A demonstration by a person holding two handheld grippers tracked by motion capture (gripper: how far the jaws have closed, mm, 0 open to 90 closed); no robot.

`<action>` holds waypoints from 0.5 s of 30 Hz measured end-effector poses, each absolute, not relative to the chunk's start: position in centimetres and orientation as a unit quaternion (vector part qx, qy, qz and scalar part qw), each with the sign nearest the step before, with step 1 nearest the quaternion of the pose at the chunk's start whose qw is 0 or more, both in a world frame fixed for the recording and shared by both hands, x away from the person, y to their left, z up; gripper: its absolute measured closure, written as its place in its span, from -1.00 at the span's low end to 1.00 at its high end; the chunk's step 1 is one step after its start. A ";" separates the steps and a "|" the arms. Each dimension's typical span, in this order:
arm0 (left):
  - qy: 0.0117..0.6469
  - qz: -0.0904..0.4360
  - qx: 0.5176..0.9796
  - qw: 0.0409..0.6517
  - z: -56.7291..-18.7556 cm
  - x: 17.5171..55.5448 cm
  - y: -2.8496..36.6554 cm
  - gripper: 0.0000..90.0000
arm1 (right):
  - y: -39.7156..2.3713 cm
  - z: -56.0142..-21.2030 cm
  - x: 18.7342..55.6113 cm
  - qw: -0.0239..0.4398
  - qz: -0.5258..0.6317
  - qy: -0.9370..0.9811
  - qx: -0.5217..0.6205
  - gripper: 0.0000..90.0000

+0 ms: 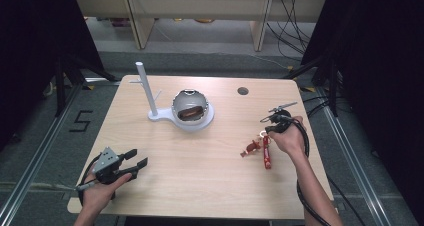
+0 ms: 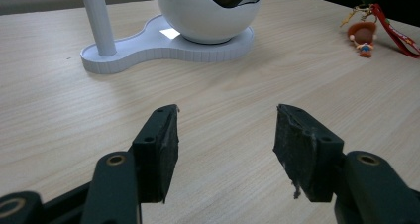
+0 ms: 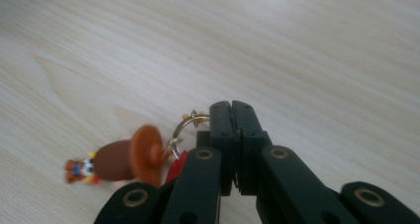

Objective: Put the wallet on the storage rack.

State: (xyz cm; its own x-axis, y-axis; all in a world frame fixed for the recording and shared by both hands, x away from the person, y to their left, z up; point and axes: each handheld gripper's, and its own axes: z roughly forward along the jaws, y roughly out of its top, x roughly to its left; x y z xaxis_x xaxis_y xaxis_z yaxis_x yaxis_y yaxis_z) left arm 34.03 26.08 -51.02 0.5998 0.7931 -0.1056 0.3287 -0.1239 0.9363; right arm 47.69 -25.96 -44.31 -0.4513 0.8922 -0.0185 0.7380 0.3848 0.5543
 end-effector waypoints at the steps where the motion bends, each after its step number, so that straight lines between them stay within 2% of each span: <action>1: 0.390 0.214 0.718 0.535 -50.8 34.0 25.9 -0.07 | -25.8 -43.7 47.4 0.169 0.251 0.815 0.494 0.99; 8: 0.366 0.177 0.720 0.562 -49.4 34.3 24.6 -0.03 | -25.2 -41.3 46.6 0.202 0.278 0.812 0.472 0.99; 11: 0.341 0.130 0.714 0.597 -47.4 35.0 23.1 0.00 | -24.3 -39.9 46.1 0.224 0.298 0.815 0.444 0.99; 14: 0.326 0.111 0.713 0.611 -46.0 35.4 22.1 0.04 | -23.6 -39.1 45.7 0.223 0.302 0.817 0.438 0.99; 15: 0.310 0.100 0.718 0.615 -44.7 35.9 21.0 0.04 | -23.0 -38.6 45.4 0.237 0.308 0.820 0.420 0.99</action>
